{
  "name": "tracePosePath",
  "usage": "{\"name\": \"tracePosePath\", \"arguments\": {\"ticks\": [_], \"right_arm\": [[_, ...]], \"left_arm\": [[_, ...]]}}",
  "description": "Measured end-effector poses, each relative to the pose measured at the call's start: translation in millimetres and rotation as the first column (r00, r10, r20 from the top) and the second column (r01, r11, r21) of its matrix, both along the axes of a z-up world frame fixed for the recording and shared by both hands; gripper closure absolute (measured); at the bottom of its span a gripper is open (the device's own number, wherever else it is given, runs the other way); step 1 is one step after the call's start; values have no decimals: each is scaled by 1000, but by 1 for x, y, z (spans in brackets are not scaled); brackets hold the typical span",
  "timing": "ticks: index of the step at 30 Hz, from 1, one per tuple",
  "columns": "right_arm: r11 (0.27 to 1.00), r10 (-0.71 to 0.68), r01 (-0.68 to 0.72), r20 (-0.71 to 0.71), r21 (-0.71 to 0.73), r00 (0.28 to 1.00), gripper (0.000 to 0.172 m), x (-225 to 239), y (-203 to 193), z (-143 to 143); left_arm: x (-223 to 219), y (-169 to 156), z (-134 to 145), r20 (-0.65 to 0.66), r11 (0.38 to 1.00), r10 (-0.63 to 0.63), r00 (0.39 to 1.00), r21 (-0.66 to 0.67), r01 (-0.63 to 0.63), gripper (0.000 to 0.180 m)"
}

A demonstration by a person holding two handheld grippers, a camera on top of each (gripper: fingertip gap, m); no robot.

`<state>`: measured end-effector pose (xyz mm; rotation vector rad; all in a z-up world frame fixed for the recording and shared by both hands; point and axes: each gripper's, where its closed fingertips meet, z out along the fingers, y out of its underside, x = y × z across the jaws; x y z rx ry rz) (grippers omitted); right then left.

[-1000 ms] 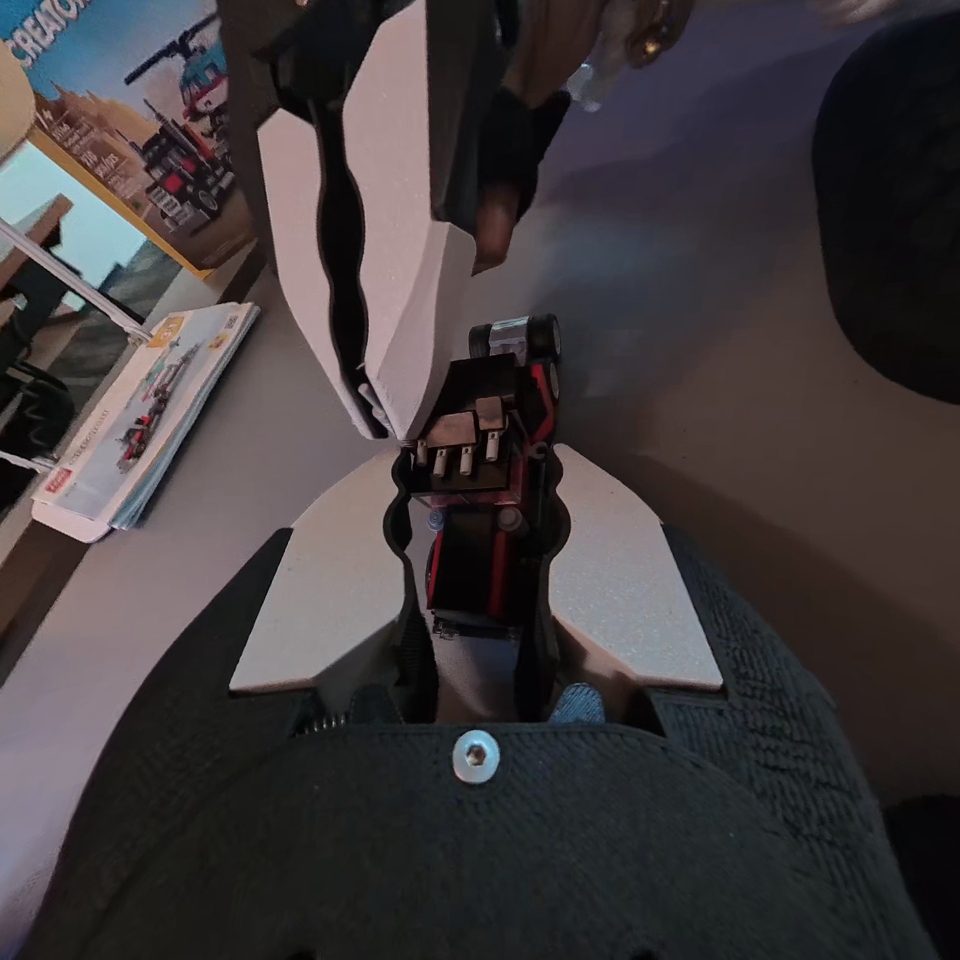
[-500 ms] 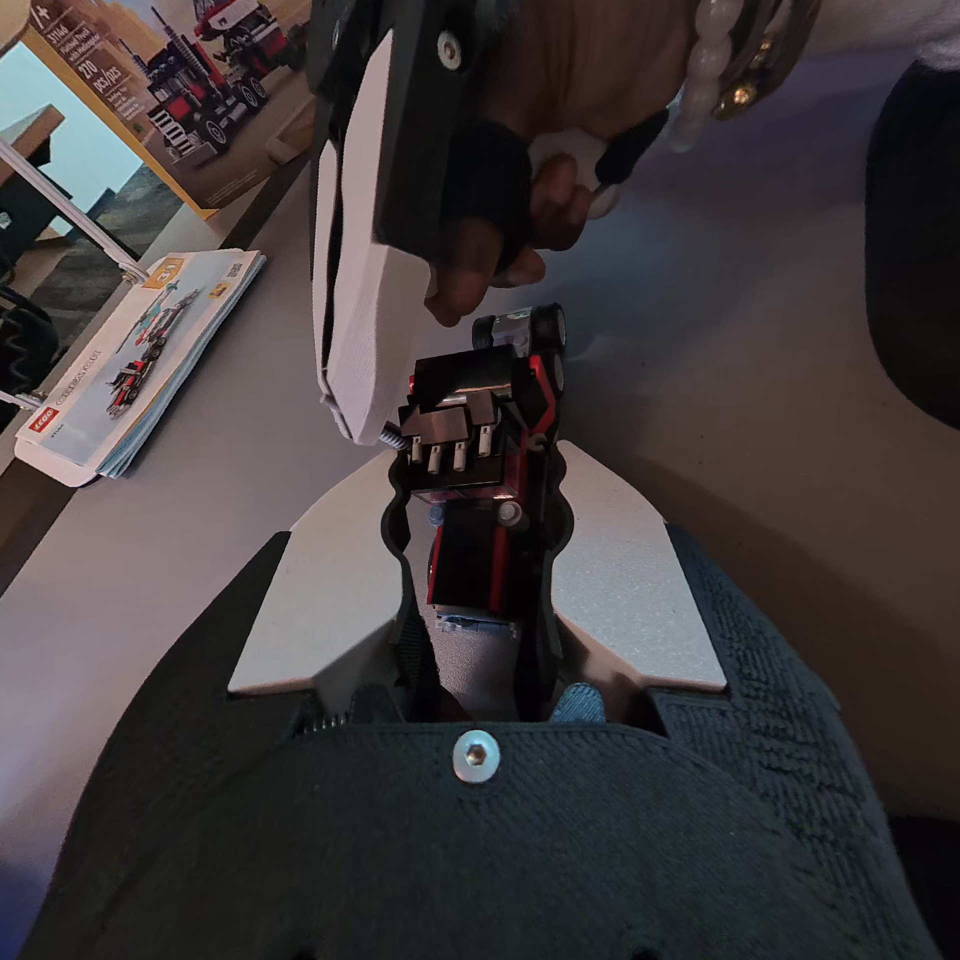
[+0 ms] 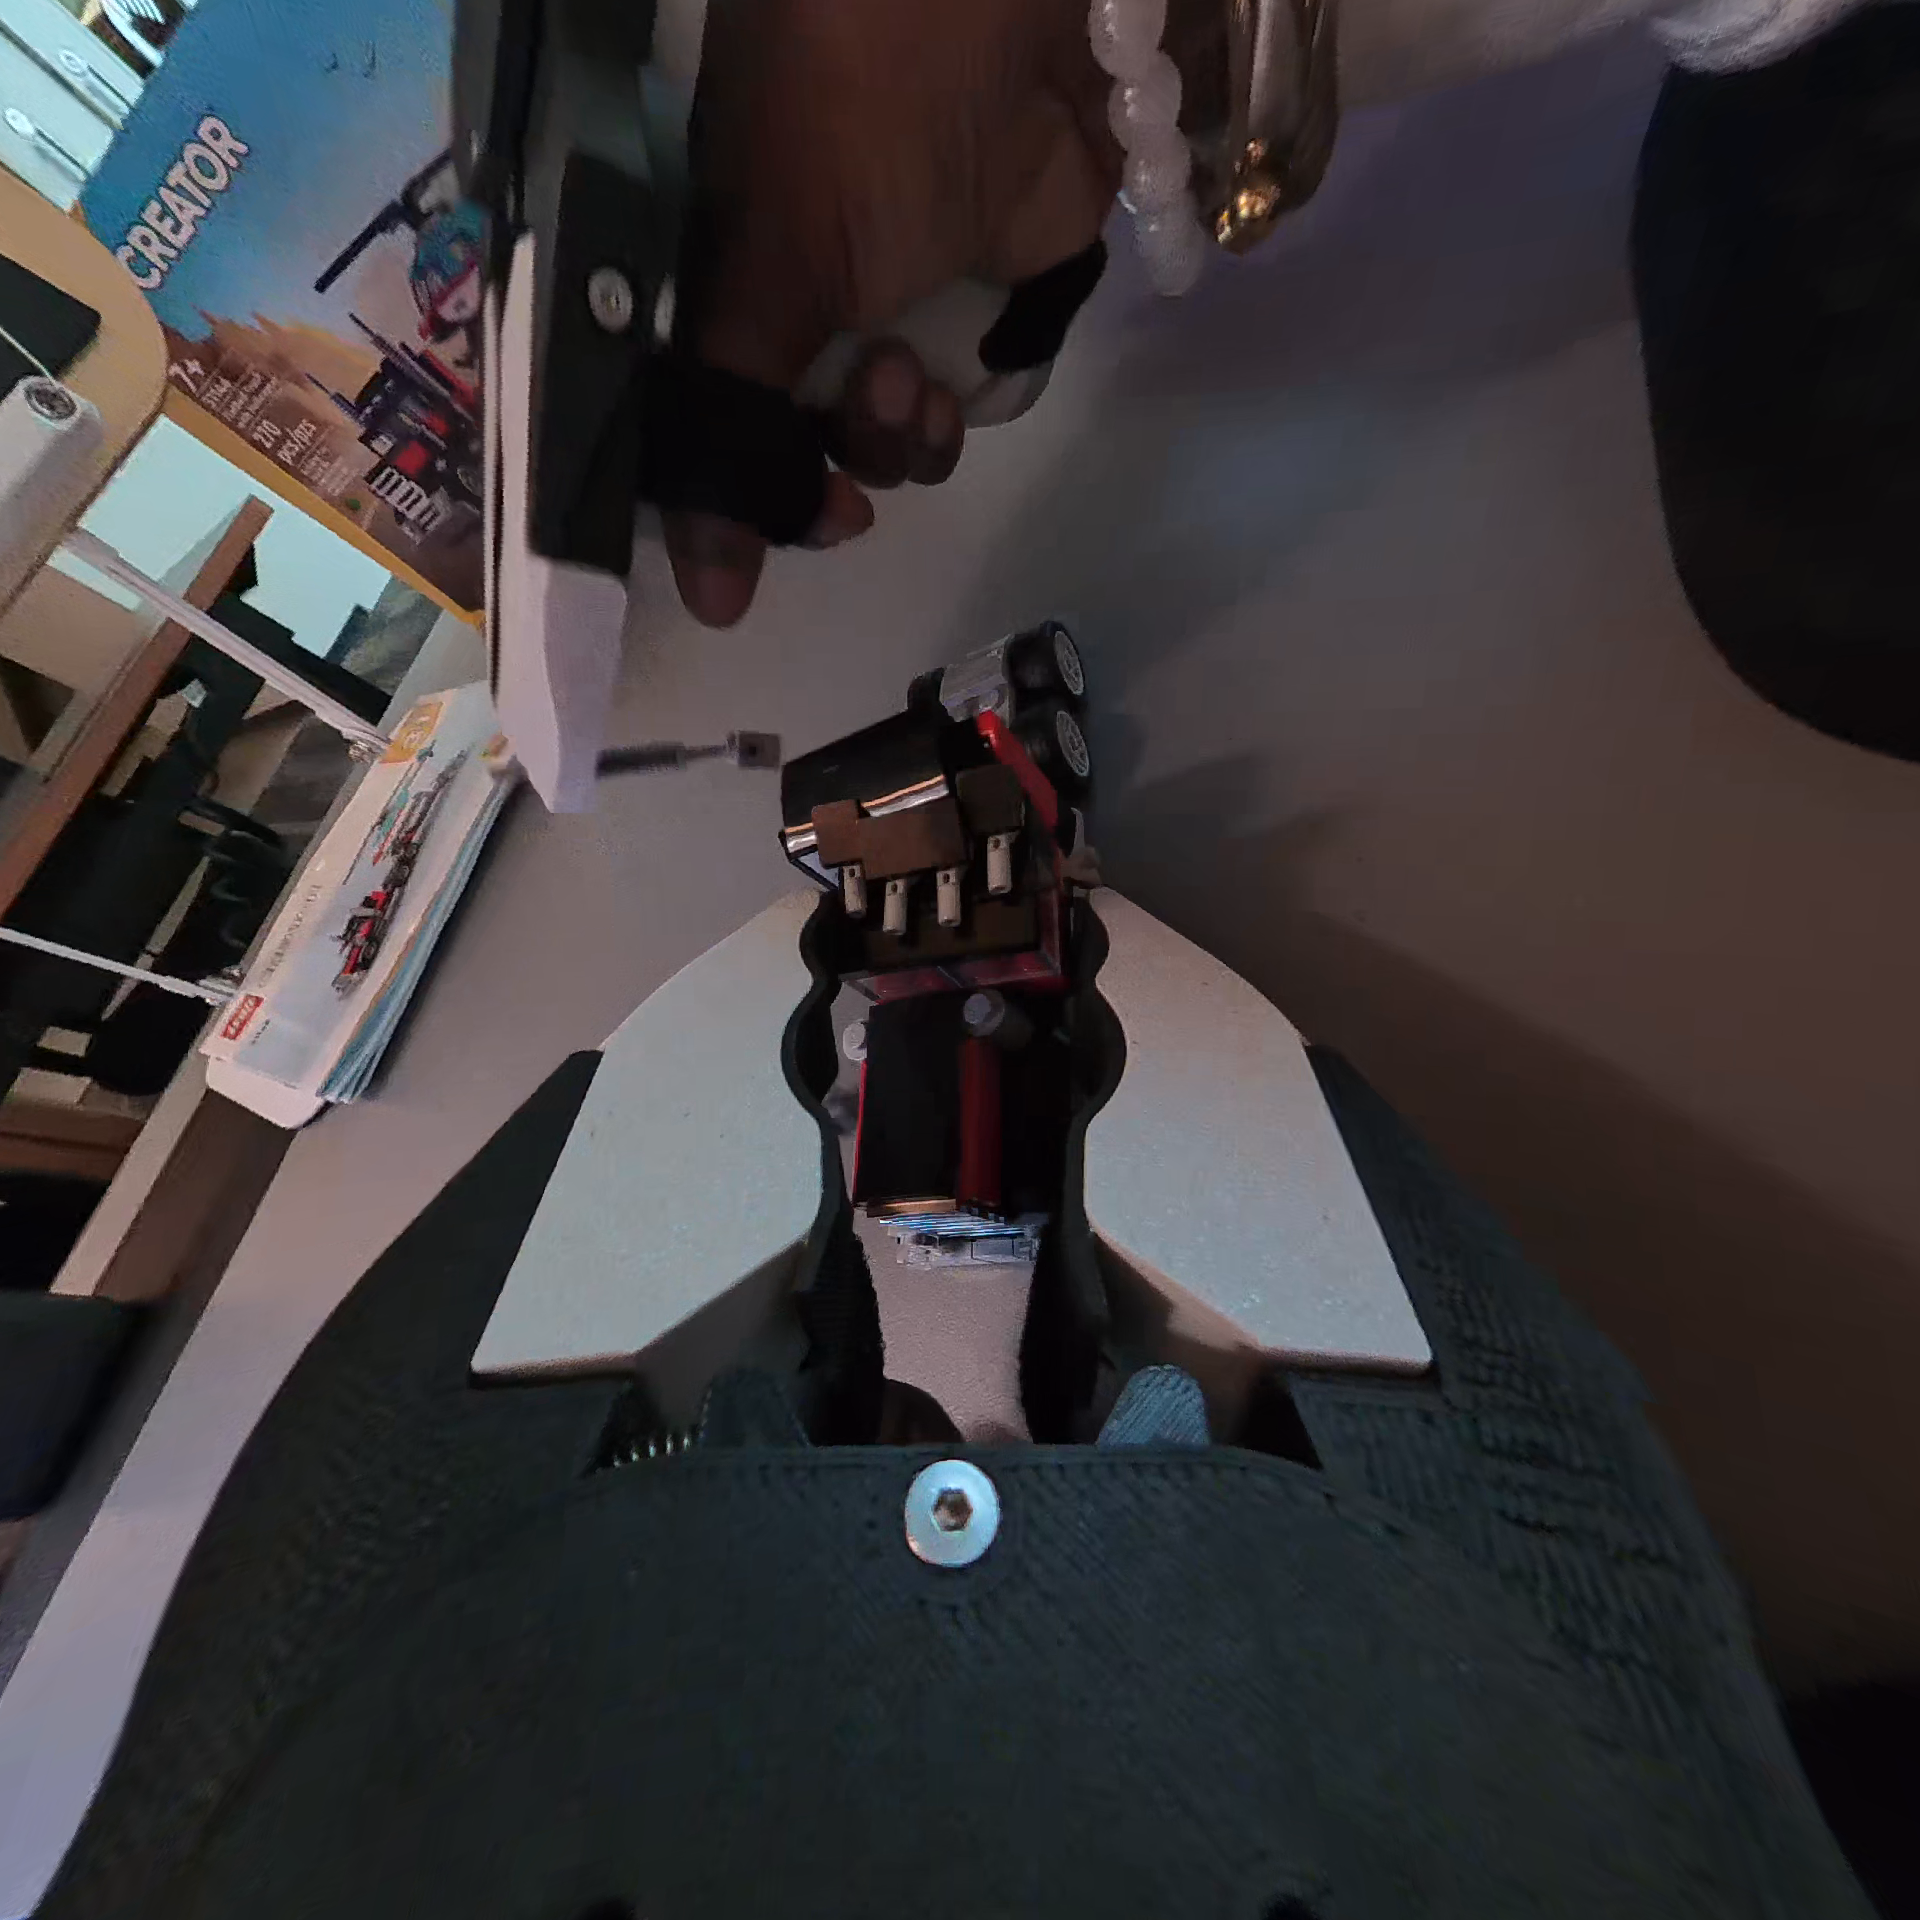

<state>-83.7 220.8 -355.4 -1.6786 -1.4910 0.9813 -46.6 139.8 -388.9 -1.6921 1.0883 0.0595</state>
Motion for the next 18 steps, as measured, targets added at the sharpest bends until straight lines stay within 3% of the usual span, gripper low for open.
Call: {"name": "tracePosePath", "arguments": {"ticks": [7, 12, 18], "right_arm": [[986, -39, -16, -324, -164, 945, 166, 20, 0, 49], [996, -20, -36, -577, -85, 817, 166, 43, -21, 109], [977, -104, 200, -650, 76, 753, 166, 69, -49, 135]], "left_arm": [[-11, 9, -4, 123, 978, 105, 987, -192, -80, 116], [-17, 8, 25, 289, 988, 115, 950, -129, -81, 105], [-2, -8, 76, 446, 1000, 8, 895, 9, -13, 110]]}}
